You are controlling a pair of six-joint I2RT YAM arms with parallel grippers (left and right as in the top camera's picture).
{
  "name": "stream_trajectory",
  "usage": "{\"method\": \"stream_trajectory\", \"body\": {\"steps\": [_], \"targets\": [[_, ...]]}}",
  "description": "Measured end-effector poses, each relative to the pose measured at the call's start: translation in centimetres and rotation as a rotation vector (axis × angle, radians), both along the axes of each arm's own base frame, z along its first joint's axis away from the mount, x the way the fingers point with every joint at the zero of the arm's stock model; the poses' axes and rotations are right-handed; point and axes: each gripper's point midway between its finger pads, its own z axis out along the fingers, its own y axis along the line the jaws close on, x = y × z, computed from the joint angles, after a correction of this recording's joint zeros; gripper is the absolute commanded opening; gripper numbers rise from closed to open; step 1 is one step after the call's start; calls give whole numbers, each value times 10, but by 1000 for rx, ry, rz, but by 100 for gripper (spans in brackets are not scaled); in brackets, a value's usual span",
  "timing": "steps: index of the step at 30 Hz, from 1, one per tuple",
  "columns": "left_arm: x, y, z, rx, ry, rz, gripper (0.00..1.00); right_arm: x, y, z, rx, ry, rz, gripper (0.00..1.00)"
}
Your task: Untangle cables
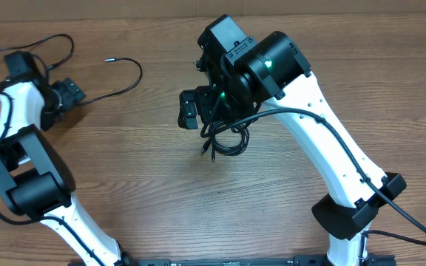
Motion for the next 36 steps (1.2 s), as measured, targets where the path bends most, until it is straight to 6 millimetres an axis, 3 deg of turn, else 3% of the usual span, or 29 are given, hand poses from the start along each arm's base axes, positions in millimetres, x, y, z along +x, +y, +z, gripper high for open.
{"method": "stream_trajectory", "body": {"steps": [3, 9, 13, 15, 19, 20, 21, 25, 29, 30, 32, 33, 35, 36], "targets": [[11, -4, -7, 17, -47, 25, 99, 0, 0, 0, 0, 1, 0, 100], [26, 4, -11, 43, -136, 75, 88, 0, 0, 0, -1, 0, 0, 100], [38, 8, -4, 48, -199, 84, 72, 0, 0, 0, 0, 1, 0, 100], [44, 6, -4, 36, -223, 78, 58, 0, 0, 0, -1, 0, 0, 100], [50, 3, -14, 5, -241, 69, 12, 0, 0, 0, 0, 0, 0, 100], [52, 3, -16, 4, -247, 65, 4, 0, 0, 0, -1, 0, 0, 100], [56, 2, -16, 0, -262, 59, 4, 0, 0, 0, 0, 0, -1, 100], [77, 4, 5, -51, -381, 31, 4, 0, 0, 0, 2, 2, 0, 100], [114, 23, 72, -107, -610, 22, 4, -1, 1, 0, 4, 4, 1, 100], [123, 34, 99, -110, -680, 26, 11, -1, 1, 0, 6, 5, 2, 100], [128, 48, 135, -112, -762, 33, 38, -1, 1, 1, 8, 7, 3, 100], [126, 52, 144, -115, -775, 39, 51, -1, 1, 1, 8, 7, 3, 100], [118, 59, 145, -123, -755, 52, 100, -1, 1, 0, 8, 7, 3, 100], [114, 59, 139, -130, -724, 56, 100, -1, 1, 1, 8, 7, 3, 100]]}}
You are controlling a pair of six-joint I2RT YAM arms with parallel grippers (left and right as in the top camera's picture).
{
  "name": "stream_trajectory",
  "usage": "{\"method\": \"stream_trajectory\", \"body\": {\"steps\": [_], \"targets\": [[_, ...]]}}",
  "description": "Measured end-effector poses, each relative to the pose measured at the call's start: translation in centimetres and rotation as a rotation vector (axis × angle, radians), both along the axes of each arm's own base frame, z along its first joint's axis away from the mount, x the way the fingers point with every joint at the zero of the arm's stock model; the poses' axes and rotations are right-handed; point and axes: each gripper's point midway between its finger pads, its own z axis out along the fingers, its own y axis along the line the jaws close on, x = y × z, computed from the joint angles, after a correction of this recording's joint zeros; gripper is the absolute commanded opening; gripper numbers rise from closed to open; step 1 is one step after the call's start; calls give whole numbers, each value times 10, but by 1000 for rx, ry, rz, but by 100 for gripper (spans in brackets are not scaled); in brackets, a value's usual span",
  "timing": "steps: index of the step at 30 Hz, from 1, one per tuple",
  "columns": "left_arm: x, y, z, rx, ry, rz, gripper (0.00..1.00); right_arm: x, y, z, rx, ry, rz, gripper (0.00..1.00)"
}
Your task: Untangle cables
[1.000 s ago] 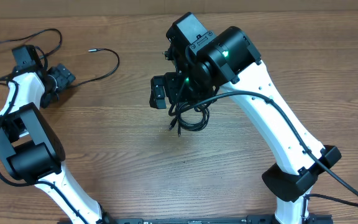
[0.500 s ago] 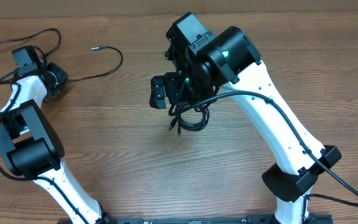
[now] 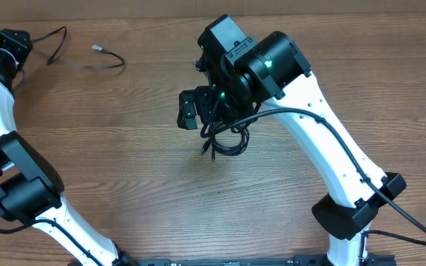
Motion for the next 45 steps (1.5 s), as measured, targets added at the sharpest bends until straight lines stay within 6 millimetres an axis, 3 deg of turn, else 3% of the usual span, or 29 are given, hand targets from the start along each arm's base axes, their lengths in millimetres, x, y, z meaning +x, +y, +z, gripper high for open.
{"method": "stream_trajectory", "body": {"steps": [4, 7, 14, 16, 18, 21, 26, 30, 33, 37, 42, 45], "targets": [[-30, -16, -52, -22, 233, -33, 100, -1, 1, 0, 5, 4, 2, 100], [-50, -26, -73, -19, 349, -77, 99, -1, 1, 0, 4, 3, 1, 100], [-59, -65, -69, -158, 324, -256, 100, 17, -17, -3, -38, -23, -70, 100], [-63, -82, -61, -219, 310, -312, 99, 31, -32, -3, -49, -29, -122, 100], [-71, -106, -53, -275, 326, -371, 99, 56, -64, -4, -73, -44, -218, 100], [-86, -155, -47, -316, 386, -501, 100, 80, -101, -6, -117, -67, -322, 100], [-108, -267, -54, -257, 518, -801, 99, 109, -168, -10, -202, -98, -487, 100], [-133, -345, -69, -115, 663, -971, 100, 119, -212, -17, -275, -96, -586, 100], [-154, -393, -79, 14, 754, -1061, 100, 120, -244, -32, -311, -43, -645, 100], [-185, -446, -85, 128, 822, -1165, 99, 110, -266, -60, -339, 62, -651, 100], [-205, -503, -88, 212, 808, -1218, 97, 105, -265, -96, -348, 134, -624, 100], [-217, -530, -91, 289, 794, -1231, 97, 108, -265, -103, -338, 133, -624, 100]]}}
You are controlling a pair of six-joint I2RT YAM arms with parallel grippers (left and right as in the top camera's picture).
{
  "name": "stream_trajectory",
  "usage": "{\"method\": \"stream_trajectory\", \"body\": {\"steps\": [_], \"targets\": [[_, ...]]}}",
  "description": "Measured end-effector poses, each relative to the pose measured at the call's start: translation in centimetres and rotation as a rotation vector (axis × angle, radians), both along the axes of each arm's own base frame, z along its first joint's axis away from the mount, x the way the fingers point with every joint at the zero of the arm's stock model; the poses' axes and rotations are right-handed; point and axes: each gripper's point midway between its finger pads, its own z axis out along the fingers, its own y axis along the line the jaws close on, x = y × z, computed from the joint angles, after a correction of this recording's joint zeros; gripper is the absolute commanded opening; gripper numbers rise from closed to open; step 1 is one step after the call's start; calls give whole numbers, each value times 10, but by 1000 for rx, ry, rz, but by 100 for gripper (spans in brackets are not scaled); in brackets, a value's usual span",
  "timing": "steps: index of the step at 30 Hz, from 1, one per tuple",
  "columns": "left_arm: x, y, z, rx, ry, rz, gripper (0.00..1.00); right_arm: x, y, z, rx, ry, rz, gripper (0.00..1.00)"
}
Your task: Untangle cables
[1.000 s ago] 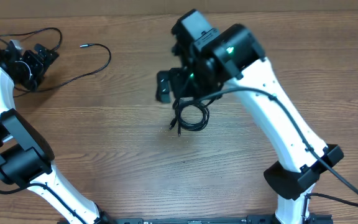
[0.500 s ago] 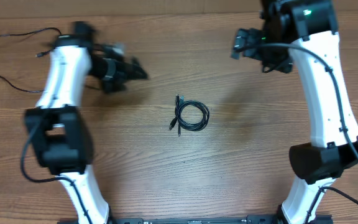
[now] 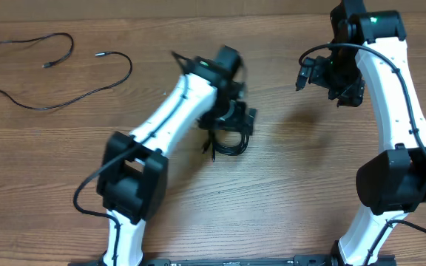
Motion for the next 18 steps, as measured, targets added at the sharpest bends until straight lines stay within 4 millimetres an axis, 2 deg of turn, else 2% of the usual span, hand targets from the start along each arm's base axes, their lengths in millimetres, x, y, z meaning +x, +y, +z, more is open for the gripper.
{"method": "stream_trajectory", "body": {"steps": [2, 4, 8, 11, 13, 16, 18], "targets": [[-8, -12, -2, 27, -23, -26, 96, 3, -5, 0, 8, -11, -17, 100], [-15, -22, -3, 45, -38, -47, 95, 6, -19, 0, 14, -18, -57, 100], [-18, -25, -4, 65, -50, -49, 89, 3, -70, 0, 35, -8, -197, 100], [-13, -24, -5, 71, -65, -38, 89, -7, -109, 1, 67, 8, -318, 100], [-11, -23, -10, 80, -65, -32, 86, -14, -128, 1, 85, 16, -379, 100], [-9, -21, -17, 95, -60, -30, 75, -24, -141, 2, 106, 38, -430, 100], [-8, -21, -24, 108, -58, -29, 74, -29, -140, 2, 120, 60, -441, 100]]}}
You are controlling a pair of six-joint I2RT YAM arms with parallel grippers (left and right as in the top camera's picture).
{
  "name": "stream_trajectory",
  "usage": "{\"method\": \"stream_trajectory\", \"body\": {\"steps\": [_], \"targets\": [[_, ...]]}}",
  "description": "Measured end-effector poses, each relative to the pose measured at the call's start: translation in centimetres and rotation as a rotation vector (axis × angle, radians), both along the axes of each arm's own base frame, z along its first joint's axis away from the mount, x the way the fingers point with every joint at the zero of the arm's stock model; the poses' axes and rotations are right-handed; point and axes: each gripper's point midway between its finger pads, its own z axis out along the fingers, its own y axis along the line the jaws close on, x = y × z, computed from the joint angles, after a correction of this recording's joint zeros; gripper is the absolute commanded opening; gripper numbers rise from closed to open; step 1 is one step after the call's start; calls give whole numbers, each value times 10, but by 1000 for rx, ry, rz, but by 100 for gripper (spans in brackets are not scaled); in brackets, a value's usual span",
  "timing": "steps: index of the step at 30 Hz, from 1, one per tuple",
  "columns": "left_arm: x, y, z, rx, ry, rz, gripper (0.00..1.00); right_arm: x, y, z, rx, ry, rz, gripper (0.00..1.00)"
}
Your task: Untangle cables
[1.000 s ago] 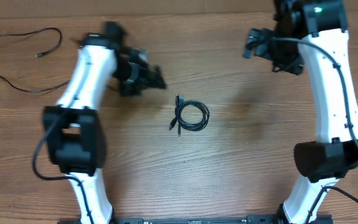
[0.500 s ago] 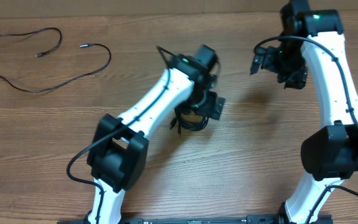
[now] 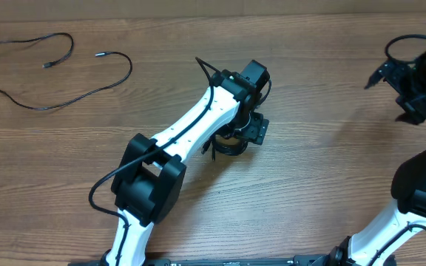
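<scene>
A coiled bundle of black cable (image 3: 226, 145) lies at the table's centre. My left arm reaches across from the lower left, and its gripper (image 3: 248, 127) sits right over the bundle's right side. Its fingers are hidden under the wrist, so whether they hold cable does not show. A second long black cable (image 3: 32, 108) lies spread in a loose loop at the top left, apart from the bundle. My right gripper (image 3: 399, 87) hangs at the far right edge, fingers spread, nothing between them.
The wooden table (image 3: 309, 185) carries only the two cables. My left arm's white link (image 3: 191, 125) crosses the middle diagonally. The right arm's base link (image 3: 420, 192) stands at the lower right.
My right gripper has moved from the upper right of centre to the far right edge. My left gripper has shifted slightly right and down over the bundle. Both cables lie as before.
At first my right gripper was down on the centre bundle while my left gripper held the long cable at the top left. Then the left gripper was at the far corner. Later the long cable lay spread and free, the left gripper over the bundle, the right one withdrawn.
</scene>
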Motion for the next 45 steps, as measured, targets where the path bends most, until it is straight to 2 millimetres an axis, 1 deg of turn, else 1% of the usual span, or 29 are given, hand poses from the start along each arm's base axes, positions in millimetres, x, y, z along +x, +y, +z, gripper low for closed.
{"method": "stream_trajectory", "body": {"steps": [3, 5, 6, 10, 13, 16, 17, 18, 19, 20, 23, 25, 28, 35, 38, 39, 40, 41, 43, 44, 45], "targets": [[1, 0, -8, 10, 6, 3, 67, -7, 5, 1, 24, 27, -2, 100], [1, 1, -12, 19, 11, 3, 61, -6, 7, 1, 29, 26, 1, 100], [1, 1, -14, 23, 12, 3, 59, -6, 8, 1, 32, 25, 4, 100], [5, 0, -18, 23, 0, 2, 59, -4, 9, 1, 34, 15, 5, 100], [8, -3, -21, 21, -9, 0, 58, 1, 8, 1, 30, -3, 5, 100], [5, -4, -28, 30, 1, -7, 47, 12, 4, 1, 16, -48, 5, 100], [4, -5, -31, 34, 6, -11, 40, 16, 3, 1, 10, -64, 5, 100], [4, -5, -33, 37, 8, -12, 36, 18, 2, 2, 5, -76, 5, 100], [4, -5, -36, 42, 9, -13, 32, 25, 0, 2, -4, -101, 6, 100], [4, -6, -39, 47, 9, -15, 31, 28, -2, 2, -9, -115, 6, 100], [3, -4, -45, 63, 12, -18, 4, 40, -6, 4, -28, -166, 7, 100], [4, -3, -45, 70, 9, -17, 4, 48, -9, 5, -41, -201, 7, 100], [4, -2, -45, 71, 10, -15, 4, 54, -12, 7, -51, -227, 9, 100], [-1, 2, -44, 87, 26, -16, 4, 56, -12, 7, -54, -234, 8, 100], [0, 2, -35, 79, 14, -15, 4, 56, -12, 7, -54, -234, 8, 100], [1, 1, -25, 66, -6, -14, 4, 56, -12, 7, -54, -235, 8, 100], [2, 0, -16, 53, -22, -14, 20, 56, -12, 7, -54, -234, 8, 100], [3, 0, -11, 46, -31, -13, 28, 56, -13, 7, -54, -235, 8, 100], [4, -1, 1, 29, -53, -16, 30, 56, -12, 7, -54, -235, 8, 100], [4, -2, 6, 22, -61, -12, 38, 56, -12, 7, -54, -234, 8, 100], [4, -2, 7, 21, -62, -12, 51, 56, -12, 7, -54, -235, 8, 100]]}}
